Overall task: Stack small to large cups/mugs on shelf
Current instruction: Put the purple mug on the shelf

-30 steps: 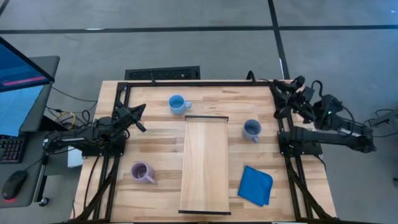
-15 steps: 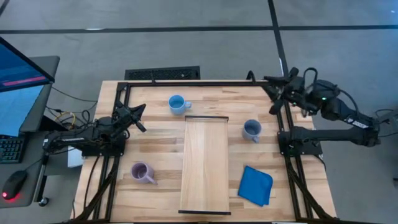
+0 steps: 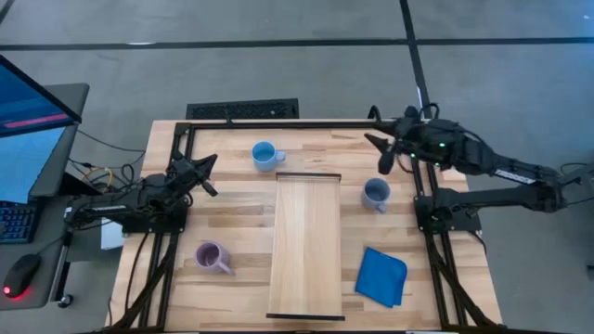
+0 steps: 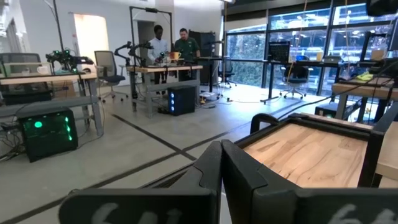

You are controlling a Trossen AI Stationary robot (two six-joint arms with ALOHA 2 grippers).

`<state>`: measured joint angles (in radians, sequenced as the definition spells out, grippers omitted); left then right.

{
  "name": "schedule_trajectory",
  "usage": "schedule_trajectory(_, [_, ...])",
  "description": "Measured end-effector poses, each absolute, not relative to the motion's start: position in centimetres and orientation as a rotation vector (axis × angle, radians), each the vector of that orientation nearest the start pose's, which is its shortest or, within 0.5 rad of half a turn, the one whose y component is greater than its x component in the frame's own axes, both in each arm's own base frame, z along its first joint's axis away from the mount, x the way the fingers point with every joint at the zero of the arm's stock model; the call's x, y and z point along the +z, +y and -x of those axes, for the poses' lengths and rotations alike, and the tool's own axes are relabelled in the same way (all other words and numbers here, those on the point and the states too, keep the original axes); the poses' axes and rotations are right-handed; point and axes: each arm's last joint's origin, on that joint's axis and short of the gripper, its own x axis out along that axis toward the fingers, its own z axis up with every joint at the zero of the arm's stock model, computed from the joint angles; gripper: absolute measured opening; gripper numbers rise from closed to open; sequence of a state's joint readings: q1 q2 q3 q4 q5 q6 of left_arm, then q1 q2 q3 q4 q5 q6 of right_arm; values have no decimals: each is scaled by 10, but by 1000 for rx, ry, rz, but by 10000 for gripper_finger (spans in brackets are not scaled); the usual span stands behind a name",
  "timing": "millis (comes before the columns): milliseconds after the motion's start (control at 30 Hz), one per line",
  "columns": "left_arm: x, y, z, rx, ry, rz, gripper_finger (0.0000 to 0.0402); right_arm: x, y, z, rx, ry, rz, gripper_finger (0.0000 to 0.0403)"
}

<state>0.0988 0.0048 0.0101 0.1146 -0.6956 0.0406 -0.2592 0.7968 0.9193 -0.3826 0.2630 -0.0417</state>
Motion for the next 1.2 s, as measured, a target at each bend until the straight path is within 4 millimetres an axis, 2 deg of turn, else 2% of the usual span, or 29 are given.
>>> schedule_trajectory(200, [177,27,-88,796,-105,-1,0,335,-57,-160,-562,387,-46,179])
schedule_trajectory(433, [178,27,-88,795,-109,0,0,314,-57,-155,-569,280,-58,178])
schedule_trajectory(700, [178,27,-88,795,-109,0,0,308,-52,-140,-570,218,-52,176])
schedule_trajectory(900, [178,27,-88,795,-109,0,0,315,-49,-132,-570,149,-50,174])
schedule_trajectory(1200, [175,27,-88,795,-86,-7,0,323,-49,-130,-568,80,-19,172])
